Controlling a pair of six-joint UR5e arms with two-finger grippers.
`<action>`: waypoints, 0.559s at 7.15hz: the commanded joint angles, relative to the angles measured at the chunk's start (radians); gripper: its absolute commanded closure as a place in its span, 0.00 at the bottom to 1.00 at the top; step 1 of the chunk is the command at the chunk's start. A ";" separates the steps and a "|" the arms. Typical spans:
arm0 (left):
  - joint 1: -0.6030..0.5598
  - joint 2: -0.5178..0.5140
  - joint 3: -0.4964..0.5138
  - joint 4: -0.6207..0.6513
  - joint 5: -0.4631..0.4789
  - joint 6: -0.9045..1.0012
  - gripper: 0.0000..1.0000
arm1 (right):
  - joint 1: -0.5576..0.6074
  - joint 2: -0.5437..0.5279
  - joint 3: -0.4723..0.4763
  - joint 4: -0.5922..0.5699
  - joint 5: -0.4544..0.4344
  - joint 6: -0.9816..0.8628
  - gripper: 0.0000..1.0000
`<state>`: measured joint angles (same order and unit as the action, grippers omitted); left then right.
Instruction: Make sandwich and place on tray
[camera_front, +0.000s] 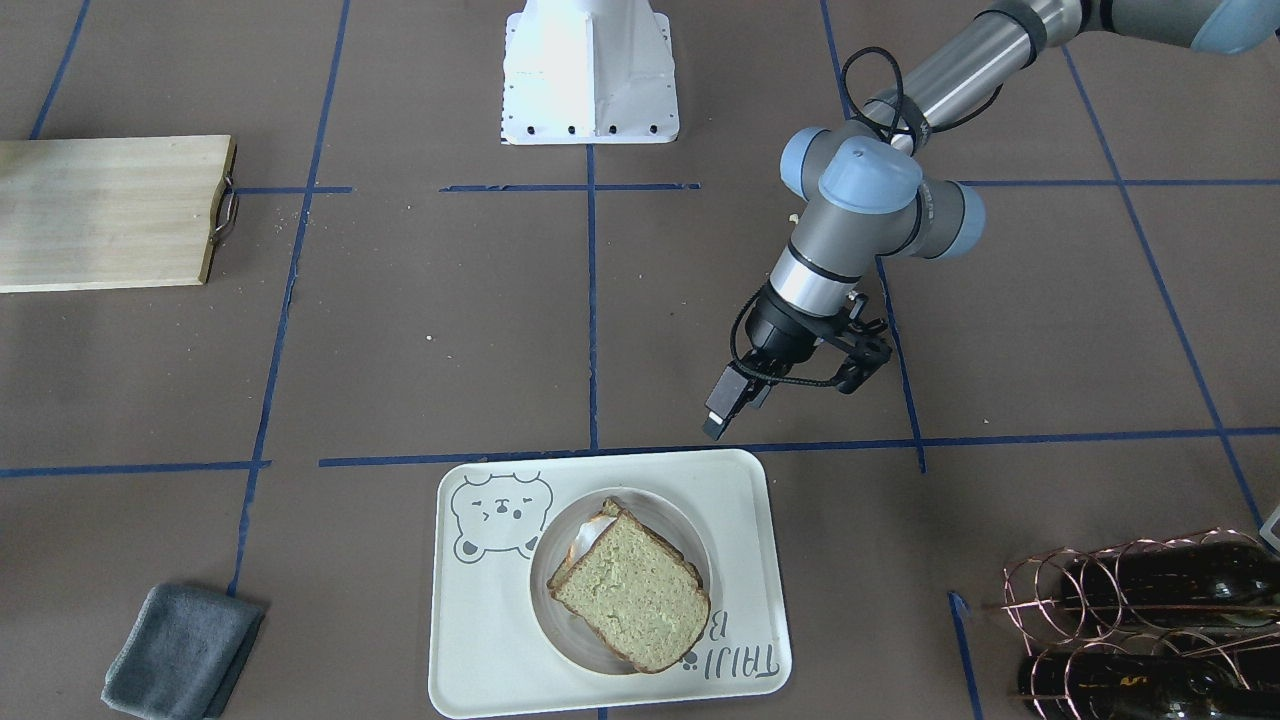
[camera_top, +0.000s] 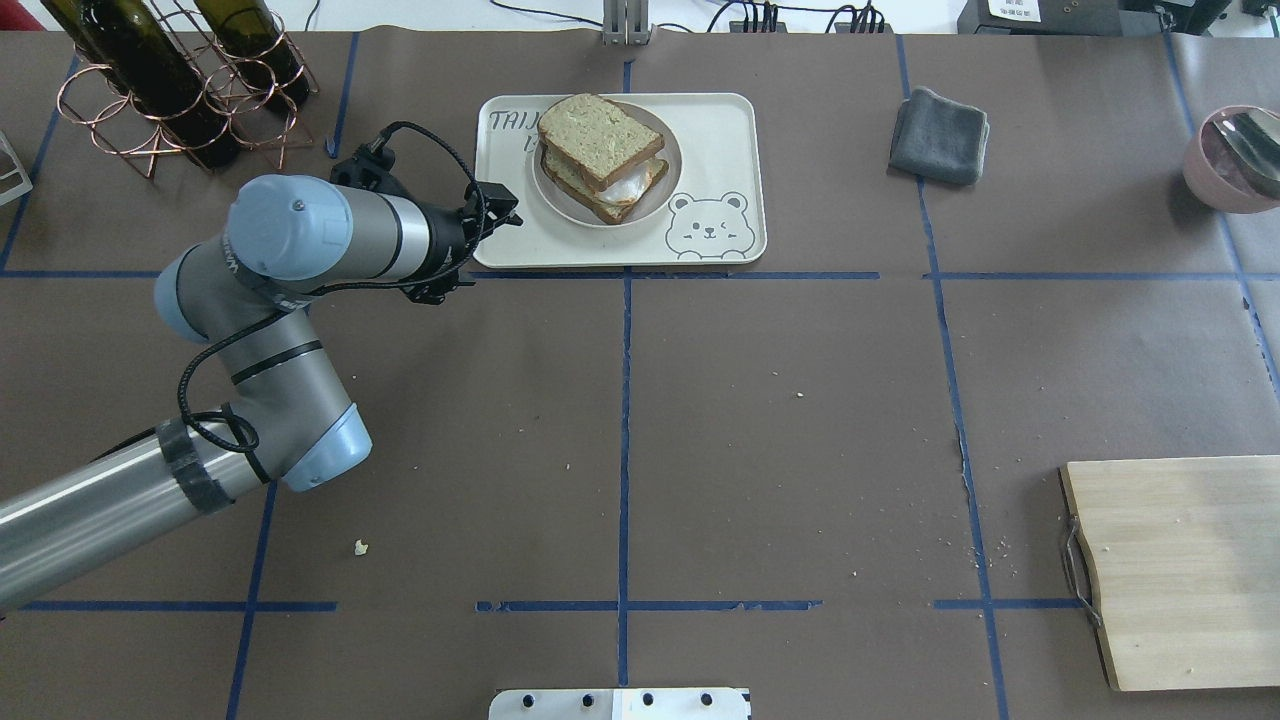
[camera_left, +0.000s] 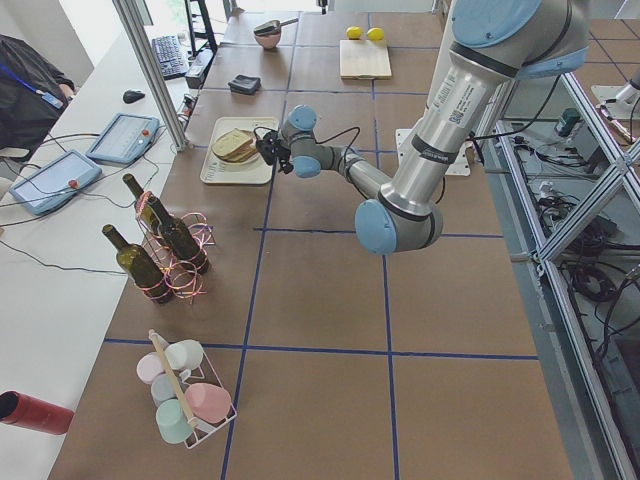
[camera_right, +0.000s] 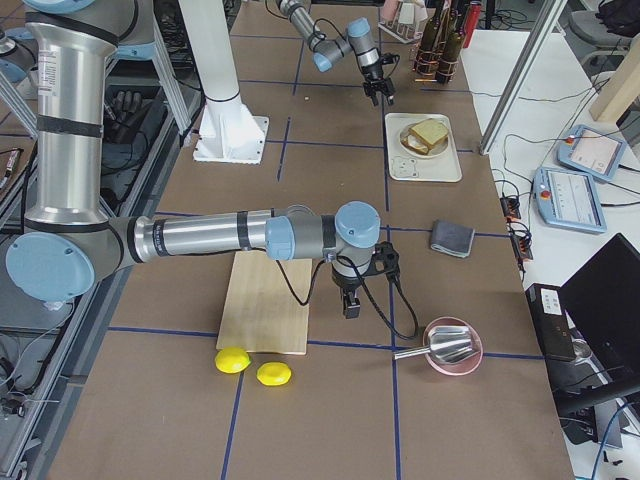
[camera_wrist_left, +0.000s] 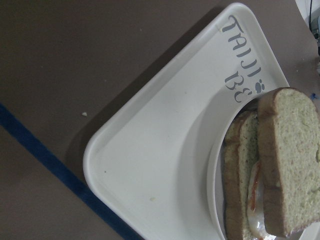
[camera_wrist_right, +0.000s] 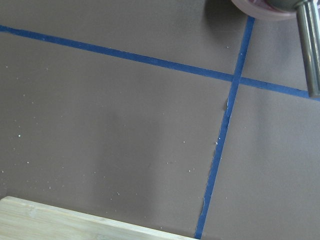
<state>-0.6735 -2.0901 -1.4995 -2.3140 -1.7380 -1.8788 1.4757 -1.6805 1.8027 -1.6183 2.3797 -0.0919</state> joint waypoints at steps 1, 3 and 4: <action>-0.037 0.134 -0.239 0.188 -0.006 0.321 0.00 | 0.000 -0.004 0.000 0.000 -0.004 0.000 0.00; -0.107 0.171 -0.338 0.356 -0.012 0.595 0.00 | 0.000 -0.004 -0.002 0.001 -0.036 -0.003 0.00; -0.170 0.202 -0.364 0.390 -0.076 0.733 0.00 | 0.005 -0.002 -0.003 0.001 -0.068 -0.003 0.00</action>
<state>-0.7781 -1.9210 -1.8190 -1.9924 -1.7641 -1.3199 1.4772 -1.6839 1.8007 -1.6171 2.3470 -0.0944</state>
